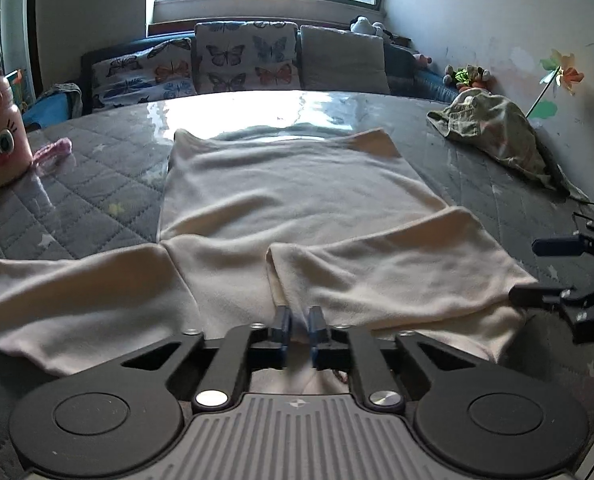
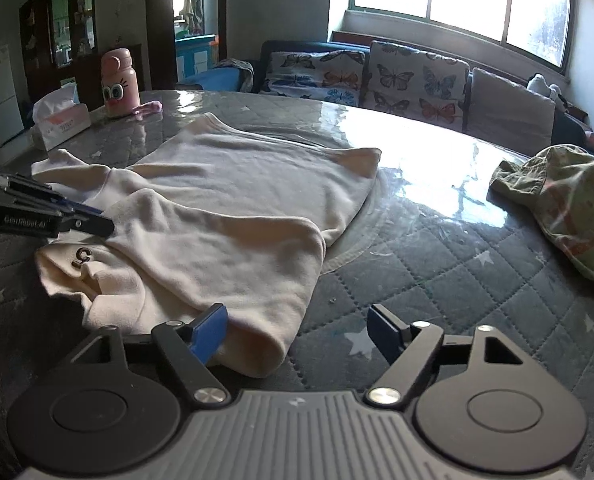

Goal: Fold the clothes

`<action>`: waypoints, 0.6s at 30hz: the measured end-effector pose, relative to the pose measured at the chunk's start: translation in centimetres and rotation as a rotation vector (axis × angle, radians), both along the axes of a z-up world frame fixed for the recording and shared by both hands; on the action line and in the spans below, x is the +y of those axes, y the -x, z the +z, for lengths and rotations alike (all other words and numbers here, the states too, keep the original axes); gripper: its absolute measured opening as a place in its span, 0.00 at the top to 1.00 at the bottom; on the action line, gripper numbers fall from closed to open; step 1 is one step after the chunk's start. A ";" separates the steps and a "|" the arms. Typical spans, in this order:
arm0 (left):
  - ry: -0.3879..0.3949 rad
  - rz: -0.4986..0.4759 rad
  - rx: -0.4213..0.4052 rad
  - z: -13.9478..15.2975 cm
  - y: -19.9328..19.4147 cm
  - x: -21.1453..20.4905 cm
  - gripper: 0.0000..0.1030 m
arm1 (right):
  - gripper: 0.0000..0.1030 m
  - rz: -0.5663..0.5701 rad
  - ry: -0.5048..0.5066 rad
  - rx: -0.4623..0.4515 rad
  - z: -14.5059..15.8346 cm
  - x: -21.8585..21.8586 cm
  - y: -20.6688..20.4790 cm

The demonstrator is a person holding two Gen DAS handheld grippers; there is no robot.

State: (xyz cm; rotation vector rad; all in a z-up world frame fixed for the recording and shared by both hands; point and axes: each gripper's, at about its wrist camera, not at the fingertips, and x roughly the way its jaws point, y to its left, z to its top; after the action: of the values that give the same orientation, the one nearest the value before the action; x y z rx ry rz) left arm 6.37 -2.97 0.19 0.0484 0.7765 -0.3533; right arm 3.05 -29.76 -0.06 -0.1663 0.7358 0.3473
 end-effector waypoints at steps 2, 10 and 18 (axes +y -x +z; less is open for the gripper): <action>-0.005 -0.003 -0.034 1.1 0.1 -0.2 0.96 | 0.19 0.002 -0.005 -0.009 -0.1 0.1 0.1; -0.017 -0.062 -0.207 8.5 -0.8 -3.3 0.96 | 0.15 0.011 -0.041 -0.038 -0.2 1.0 0.0; 0.022 -0.148 -0.327 14.6 -1.4 -7.0 0.96 | 0.13 0.003 0.024 -0.123 -0.3 2.9 0.0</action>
State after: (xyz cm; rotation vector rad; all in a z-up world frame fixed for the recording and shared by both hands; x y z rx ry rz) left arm 7.81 -9.96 14.77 0.1400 0.4465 -0.4806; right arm 3.04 -26.86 -0.41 -0.2099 0.6182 0.3279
